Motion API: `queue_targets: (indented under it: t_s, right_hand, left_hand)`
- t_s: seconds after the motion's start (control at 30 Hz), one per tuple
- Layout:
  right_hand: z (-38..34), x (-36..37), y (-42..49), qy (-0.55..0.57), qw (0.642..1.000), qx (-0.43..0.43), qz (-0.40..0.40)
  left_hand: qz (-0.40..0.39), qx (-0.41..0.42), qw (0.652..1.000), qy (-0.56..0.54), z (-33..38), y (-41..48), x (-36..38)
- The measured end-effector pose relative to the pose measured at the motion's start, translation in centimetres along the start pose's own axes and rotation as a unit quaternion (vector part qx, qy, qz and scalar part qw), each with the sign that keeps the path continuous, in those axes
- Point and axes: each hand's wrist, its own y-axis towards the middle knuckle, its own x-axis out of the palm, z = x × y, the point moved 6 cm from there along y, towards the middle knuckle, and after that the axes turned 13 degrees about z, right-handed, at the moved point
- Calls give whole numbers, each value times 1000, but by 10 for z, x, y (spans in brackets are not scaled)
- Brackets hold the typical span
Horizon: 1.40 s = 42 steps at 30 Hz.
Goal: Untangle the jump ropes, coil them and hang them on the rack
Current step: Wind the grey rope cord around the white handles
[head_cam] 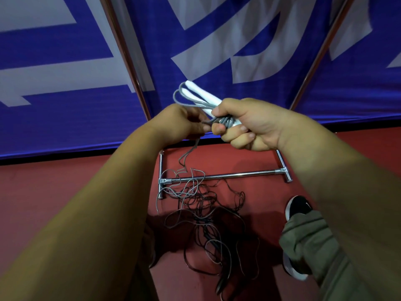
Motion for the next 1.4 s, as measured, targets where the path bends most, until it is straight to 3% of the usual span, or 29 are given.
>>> queue_targets:
  t_s: [0.07, 0.2, 0.33, 0.73, 1.03, 1.2, 1.4]
  right_hand:
    - [3, 6, -6, -19, 998, 23, -55]
    - [15, 14, -17, -77, 979, 85, -167]
    - [28, 17, -22, -122, 956, 144, -224]
    - [36, 11, 6, -189, 979, 58, -50]
    - [40, 15, 16, -281, 959, -4, -25]
    - [49, 8, 18, -260, 965, 41, 2]
    - [55, 1, 23, -272, 958, 65, 60]
  left_hand:
    - [11, 19, 995, -97, 5, -1, -3]
    - [-66, 113, 975, -179, 17, -7, -9]
    - [-124, 31, 951, -281, 22, -9, -6]
    - [-59, 43, 982, -177, 23, -3, -14]
    - [-51, 62, 979, -185, 26, -3, -12]
    - [-50, 61, 980, -180, 24, -2, -11]
    - [-59, 84, 992, -74, 25, -5, -9]
